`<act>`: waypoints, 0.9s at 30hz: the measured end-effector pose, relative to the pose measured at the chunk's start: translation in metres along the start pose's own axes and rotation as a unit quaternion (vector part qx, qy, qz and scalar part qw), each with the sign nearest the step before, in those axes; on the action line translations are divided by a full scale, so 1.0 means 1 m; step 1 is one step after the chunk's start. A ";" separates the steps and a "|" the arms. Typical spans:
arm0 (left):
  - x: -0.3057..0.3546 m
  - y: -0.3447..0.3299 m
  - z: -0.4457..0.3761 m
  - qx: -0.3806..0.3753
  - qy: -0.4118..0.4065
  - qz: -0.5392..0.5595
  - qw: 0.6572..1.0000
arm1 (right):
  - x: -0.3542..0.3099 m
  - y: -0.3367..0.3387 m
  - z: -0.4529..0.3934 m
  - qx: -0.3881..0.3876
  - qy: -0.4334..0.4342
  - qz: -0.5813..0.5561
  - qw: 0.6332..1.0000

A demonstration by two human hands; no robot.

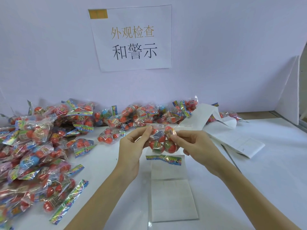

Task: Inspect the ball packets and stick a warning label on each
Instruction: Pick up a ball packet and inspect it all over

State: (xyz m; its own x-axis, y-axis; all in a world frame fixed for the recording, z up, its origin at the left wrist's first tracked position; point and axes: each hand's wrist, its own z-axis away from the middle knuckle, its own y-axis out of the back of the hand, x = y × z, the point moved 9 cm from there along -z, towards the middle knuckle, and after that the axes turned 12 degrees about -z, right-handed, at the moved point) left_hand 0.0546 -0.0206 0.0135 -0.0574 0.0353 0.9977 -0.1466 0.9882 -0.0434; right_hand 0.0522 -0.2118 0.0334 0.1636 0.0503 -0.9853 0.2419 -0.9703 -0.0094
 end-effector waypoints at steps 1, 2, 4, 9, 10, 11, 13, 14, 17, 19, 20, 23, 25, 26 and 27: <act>0.001 -0.001 0.000 -0.010 0.001 0.007 1.000 | -0.001 0.002 0.000 0.009 0.000 -0.006 1.000; 0.002 -0.002 0.000 -0.018 0.004 0.017 1.000 | -0.001 0.004 -0.001 0.011 -0.001 -0.020 1.000; 0.004 -0.002 0.000 -0.027 0.005 0.031 0.999 | 0.001 0.004 0.000 0.005 -0.012 -0.053 0.998; 0.006 -0.002 -0.005 -0.072 -0.009 0.024 0.997 | 0.001 0.003 -0.001 -0.006 -0.001 -0.103 0.995; 0.003 -0.002 -0.006 -0.074 0.008 0.019 0.997 | -0.002 0.004 -0.002 -0.006 0.019 -0.095 0.995; -0.002 -0.001 -0.007 -0.071 0.039 0.019 0.997 | -0.007 0.004 -0.002 -0.006 0.043 -0.071 0.997; -0.012 -0.006 -0.007 -0.089 0.097 0.045 0.990 | -0.015 0.004 0.000 0.000 0.091 0.011 0.996; -0.013 -0.011 -0.006 -0.110 0.102 0.061 0.987 | -0.016 0.003 0.000 -0.001 0.108 0.054 0.993; -0.005 -0.019 -0.002 -0.138 0.051 0.077 0.986 | -0.013 -0.004 0.002 -0.012 0.116 0.116 0.986; -0.006 -0.020 -0.002 -0.132 0.037 0.083 0.987 | -0.006 0.001 0.001 0.024 0.090 0.065 0.993; -0.007 -0.019 -0.002 -0.123 0.036 0.095 0.987 | -0.001 0.005 0.000 0.052 0.061 0.010 0.997; -0.007 -0.019 -0.002 -0.092 0.030 0.114 0.989 | 0.016 0.007 -0.002 0.068 -0.032 -0.101 0.992; -0.007 -0.018 -0.002 -0.077 0.020 0.082 0.993 | 0.019 0.002 -0.002 0.036 -0.044 -0.071 0.996; -0.007 -0.018 -0.002 -0.073 0.016 0.060 0.995 | 0.020 0.001 -0.002 0.030 -0.040 -0.060 0.997; -0.007 -0.017 -0.002 -0.069 0.013 0.039 0.997 | 0.022 0.001 -0.002 0.033 -0.037 -0.060 0.997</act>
State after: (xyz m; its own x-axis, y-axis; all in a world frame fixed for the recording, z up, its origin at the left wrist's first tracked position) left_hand 0.0596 -0.0375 0.0076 -0.0375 0.1140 0.9928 -0.0054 0.9934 -0.1143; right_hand 0.0582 -0.2116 0.0126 0.0652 0.1508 -0.9864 0.1920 -0.9719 -0.1359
